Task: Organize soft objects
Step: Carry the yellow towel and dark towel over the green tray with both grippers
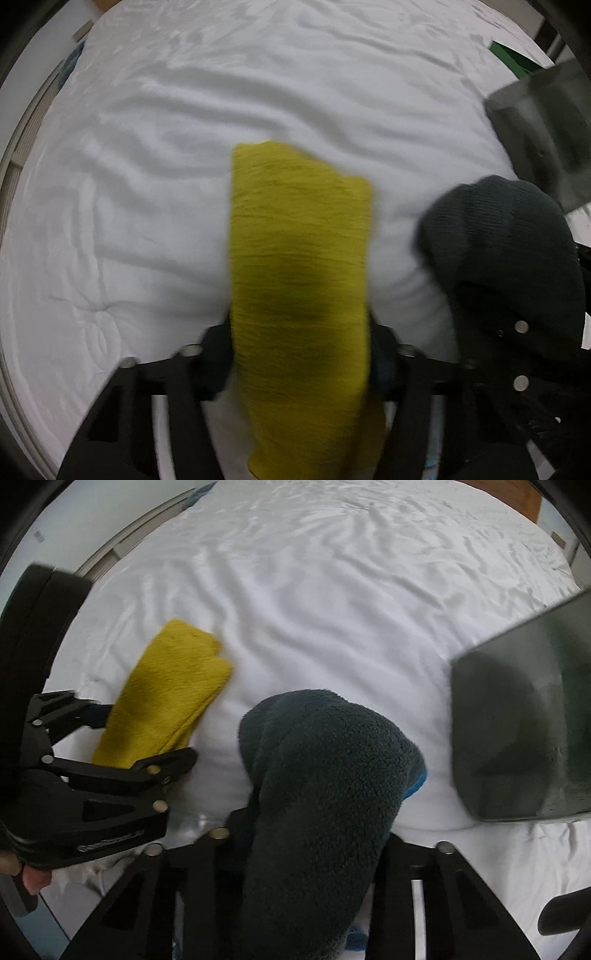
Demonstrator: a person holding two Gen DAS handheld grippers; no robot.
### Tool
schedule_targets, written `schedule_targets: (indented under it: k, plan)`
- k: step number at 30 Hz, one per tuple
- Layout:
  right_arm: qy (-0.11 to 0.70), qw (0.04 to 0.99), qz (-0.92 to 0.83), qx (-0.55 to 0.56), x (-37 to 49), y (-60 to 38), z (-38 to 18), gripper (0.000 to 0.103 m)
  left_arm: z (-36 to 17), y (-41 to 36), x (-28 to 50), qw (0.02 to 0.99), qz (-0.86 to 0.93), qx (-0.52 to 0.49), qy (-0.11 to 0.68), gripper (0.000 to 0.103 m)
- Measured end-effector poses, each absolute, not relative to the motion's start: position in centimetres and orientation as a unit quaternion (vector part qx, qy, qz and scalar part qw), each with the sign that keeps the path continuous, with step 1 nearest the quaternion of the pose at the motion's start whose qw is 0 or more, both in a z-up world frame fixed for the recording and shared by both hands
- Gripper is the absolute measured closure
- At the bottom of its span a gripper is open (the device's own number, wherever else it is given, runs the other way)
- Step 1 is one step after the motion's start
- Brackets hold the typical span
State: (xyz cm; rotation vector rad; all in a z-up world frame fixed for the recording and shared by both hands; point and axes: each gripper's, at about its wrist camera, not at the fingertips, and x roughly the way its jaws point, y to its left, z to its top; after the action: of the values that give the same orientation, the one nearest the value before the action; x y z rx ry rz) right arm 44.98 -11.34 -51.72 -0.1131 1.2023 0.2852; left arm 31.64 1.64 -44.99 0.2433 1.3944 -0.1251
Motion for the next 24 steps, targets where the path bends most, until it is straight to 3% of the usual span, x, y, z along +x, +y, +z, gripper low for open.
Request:
schedule_targets:
  k: [1,4,24]
  plan:
    - [0.563,0.813,0.137,-0.052,44.8,-11.3,-51.3,0.076,-44.8,1.5,31.6,0.759,-0.058,0.113,0.639,0.073]
    - [0.558,0.815,0.149,-0.054,44.4,-11.1,-50.6,0.079,-44.2,1.3,30.8,0.760,-0.057,0.111,0.638,0.085]
    - [0.478,0.857,0.186,-0.039,39.6,-12.4,-40.3,0.080,-35.6,3.2,30.4,0.804,-0.021,0.094,0.586,0.088]
